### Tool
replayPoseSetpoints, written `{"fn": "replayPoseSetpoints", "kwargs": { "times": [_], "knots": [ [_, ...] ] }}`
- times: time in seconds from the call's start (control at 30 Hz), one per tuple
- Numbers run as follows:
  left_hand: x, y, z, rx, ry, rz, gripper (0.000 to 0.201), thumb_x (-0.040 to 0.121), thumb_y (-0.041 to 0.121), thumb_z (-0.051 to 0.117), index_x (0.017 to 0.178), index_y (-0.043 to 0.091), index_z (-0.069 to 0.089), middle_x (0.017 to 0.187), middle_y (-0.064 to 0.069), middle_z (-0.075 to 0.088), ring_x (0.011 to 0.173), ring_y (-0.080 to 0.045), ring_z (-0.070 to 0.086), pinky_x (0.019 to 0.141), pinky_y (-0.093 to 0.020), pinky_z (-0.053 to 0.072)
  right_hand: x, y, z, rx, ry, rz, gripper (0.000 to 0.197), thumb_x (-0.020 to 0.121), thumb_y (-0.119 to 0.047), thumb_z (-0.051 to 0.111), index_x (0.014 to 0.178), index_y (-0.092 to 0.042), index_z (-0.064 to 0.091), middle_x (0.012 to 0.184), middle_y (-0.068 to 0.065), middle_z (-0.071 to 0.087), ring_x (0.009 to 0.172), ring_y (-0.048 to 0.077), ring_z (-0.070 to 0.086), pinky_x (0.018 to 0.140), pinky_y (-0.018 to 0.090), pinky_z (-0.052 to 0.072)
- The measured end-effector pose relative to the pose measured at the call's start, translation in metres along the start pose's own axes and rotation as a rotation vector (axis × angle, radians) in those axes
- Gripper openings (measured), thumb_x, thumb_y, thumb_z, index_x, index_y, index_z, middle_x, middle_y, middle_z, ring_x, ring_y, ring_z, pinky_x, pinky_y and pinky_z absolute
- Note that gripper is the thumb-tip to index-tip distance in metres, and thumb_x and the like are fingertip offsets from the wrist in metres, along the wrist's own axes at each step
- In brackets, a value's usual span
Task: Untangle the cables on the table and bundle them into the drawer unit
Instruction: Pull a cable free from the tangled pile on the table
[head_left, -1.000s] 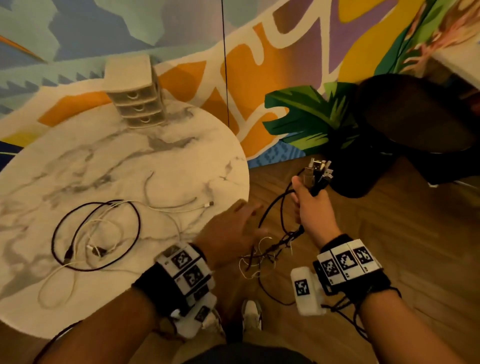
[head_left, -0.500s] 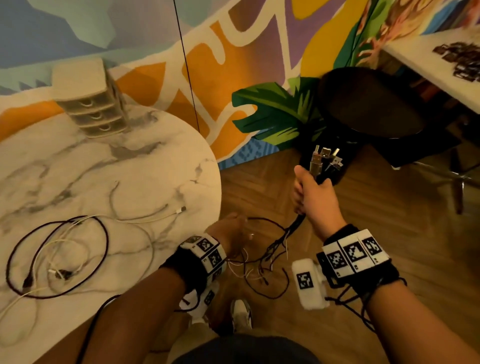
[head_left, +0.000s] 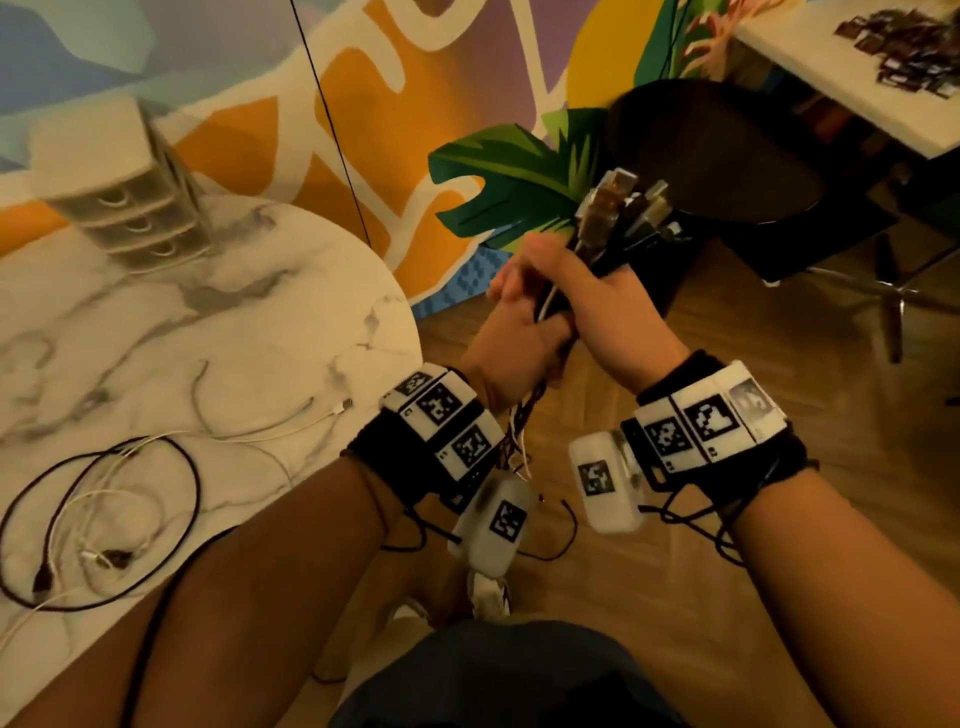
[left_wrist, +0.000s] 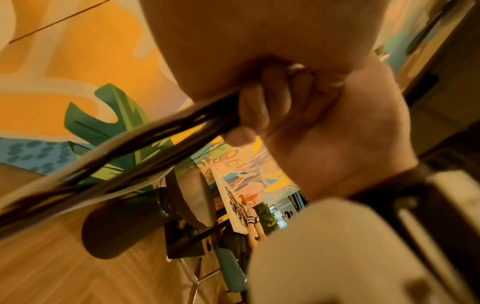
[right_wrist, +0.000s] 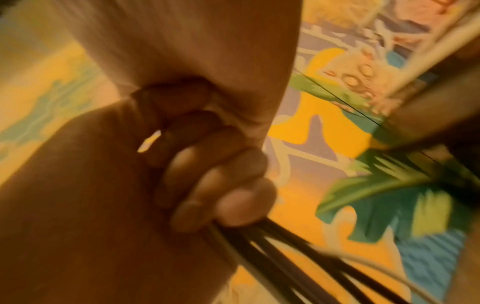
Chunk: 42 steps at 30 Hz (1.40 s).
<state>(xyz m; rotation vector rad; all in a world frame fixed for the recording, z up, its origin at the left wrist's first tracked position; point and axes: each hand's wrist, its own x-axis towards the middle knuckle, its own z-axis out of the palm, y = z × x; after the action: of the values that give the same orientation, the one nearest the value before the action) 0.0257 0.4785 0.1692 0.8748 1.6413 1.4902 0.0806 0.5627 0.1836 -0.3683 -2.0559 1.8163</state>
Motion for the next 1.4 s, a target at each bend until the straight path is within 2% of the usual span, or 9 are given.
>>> {"fn": "replayPoseSetpoints", "kwargs": {
  "times": [0.1, 0.2, 0.27, 0.4, 0.6, 0.77, 0.93, 1.1, 1.4],
  "knots": [
    [0.001, 0.003, -0.008, -0.008, 0.089, -0.052, 0.025, 0.094, 0.002, 0.044, 0.072, 0.013, 0.048, 0.045, 0.006, 0.047, 0.042, -0.010, 0.044, 0.047, -0.025, 0.038, -0.010, 0.023, -0.004, 0.171, -0.234, 0.136, 0.036, 0.082, -0.041, 0.056, 0.109, -0.018, 0.061, 0.110, 0.017, 0.064, 0.100, 0.026, 0.063, 0.086, 0.039, 0.053],
    [-0.002, 0.008, -0.018, -0.191, 0.012, -0.151, 0.049, 0.095, 0.014, 0.047, 0.050, 0.016, 0.028, 0.033, 0.005, 0.027, 0.031, -0.013, 0.021, 0.038, -0.025, 0.021, -0.026, 0.059, 0.010, 0.053, -0.406, 0.218, 0.021, 0.085, -0.015, 0.062, 0.099, 0.000, 0.060, 0.088, 0.010, 0.064, 0.081, 0.024, 0.061, 0.075, 0.038, 0.052],
    [-0.002, 0.009, -0.025, -0.154, -0.017, -0.171, 0.053, 0.095, 0.017, 0.048, 0.047, 0.018, 0.025, 0.034, 0.006, 0.023, 0.031, -0.013, 0.015, 0.039, -0.024, 0.014, -0.027, 0.085, 0.025, -0.132, -0.351, 0.269, 0.020, 0.086, -0.010, 0.065, 0.081, 0.007, 0.058, 0.068, 0.007, 0.054, 0.062, 0.015, 0.050, 0.063, 0.030, 0.043],
    [-0.001, 0.018, -0.042, 0.344, 0.011, -0.120, 0.052, 0.092, 0.026, 0.056, 0.044, 0.022, 0.038, 0.039, 0.005, 0.033, 0.036, -0.016, 0.027, 0.043, -0.027, 0.024, -0.026, 0.126, 0.035, -0.307, -0.182, 0.428, 0.043, 0.090, -0.015, 0.061, 0.051, -0.017, 0.042, 0.048, -0.007, 0.036, 0.034, 0.003, 0.032, 0.044, 0.014, 0.027],
    [-0.006, 0.049, -0.092, 0.835, 0.188, -0.016, 0.043, 0.090, 0.030, 0.058, 0.056, 0.007, 0.046, 0.053, -0.009, 0.041, 0.043, -0.014, 0.032, 0.043, -0.021, 0.025, -0.055, 0.196, 0.008, -0.466, -0.107, 0.745, 0.021, 0.093, -0.021, 0.057, 0.079, -0.009, 0.068, 0.066, 0.011, 0.057, 0.063, 0.024, 0.061, 0.059, 0.035, 0.046],
    [-0.008, 0.071, -0.113, 1.083, 0.294, 0.117, 0.038, 0.092, 0.029, 0.055, 0.057, 0.016, 0.047, 0.050, 0.001, 0.039, 0.044, -0.013, 0.035, 0.043, -0.026, 0.026, -0.081, 0.216, -0.015, -0.533, -0.001, 0.893, 0.035, 0.094, -0.019, 0.054, 0.060, -0.012, 0.052, 0.056, 0.005, 0.049, 0.061, 0.025, 0.050, 0.061, 0.034, 0.040],
    [-0.010, 0.057, -0.093, 1.234, 0.133, 0.380, 0.030, 0.086, 0.025, 0.054, 0.073, 0.003, 0.070, 0.043, -0.007, 0.047, 0.037, -0.026, 0.043, 0.042, -0.021, 0.028, -0.061, 0.203, -0.024, -0.401, 0.182, 0.890, 0.035, 0.090, -0.020, 0.057, 0.057, -0.011, 0.048, 0.054, 0.002, 0.045, 0.050, 0.018, 0.040, 0.050, 0.029, 0.030],
    [-0.003, 0.002, -0.045, 1.129, 0.001, 0.051, 0.023, 0.090, 0.025, 0.057, 0.102, 0.013, 0.071, 0.081, -0.016, 0.068, 0.070, -0.030, 0.059, 0.060, -0.031, 0.035, -0.038, 0.162, -0.018, -0.157, 0.224, 0.773, 0.033, 0.085, -0.016, 0.054, 0.054, -0.018, 0.042, 0.052, 0.000, 0.038, 0.045, 0.015, 0.033, 0.047, 0.030, 0.027],
    [0.022, -0.052, -0.013, 0.786, -0.011, -0.177, 0.061, 0.079, 0.070, 0.049, 0.077, 0.011, 0.066, 0.073, -0.006, 0.066, 0.070, -0.021, 0.064, 0.064, -0.038, 0.054, -0.021, 0.103, -0.011, 0.059, 0.282, 0.615, 0.040, 0.095, -0.014, 0.040, 0.055, -0.013, 0.049, 0.049, 0.003, 0.035, 0.040, 0.016, 0.030, 0.042, 0.024, 0.025]
  ]
}}
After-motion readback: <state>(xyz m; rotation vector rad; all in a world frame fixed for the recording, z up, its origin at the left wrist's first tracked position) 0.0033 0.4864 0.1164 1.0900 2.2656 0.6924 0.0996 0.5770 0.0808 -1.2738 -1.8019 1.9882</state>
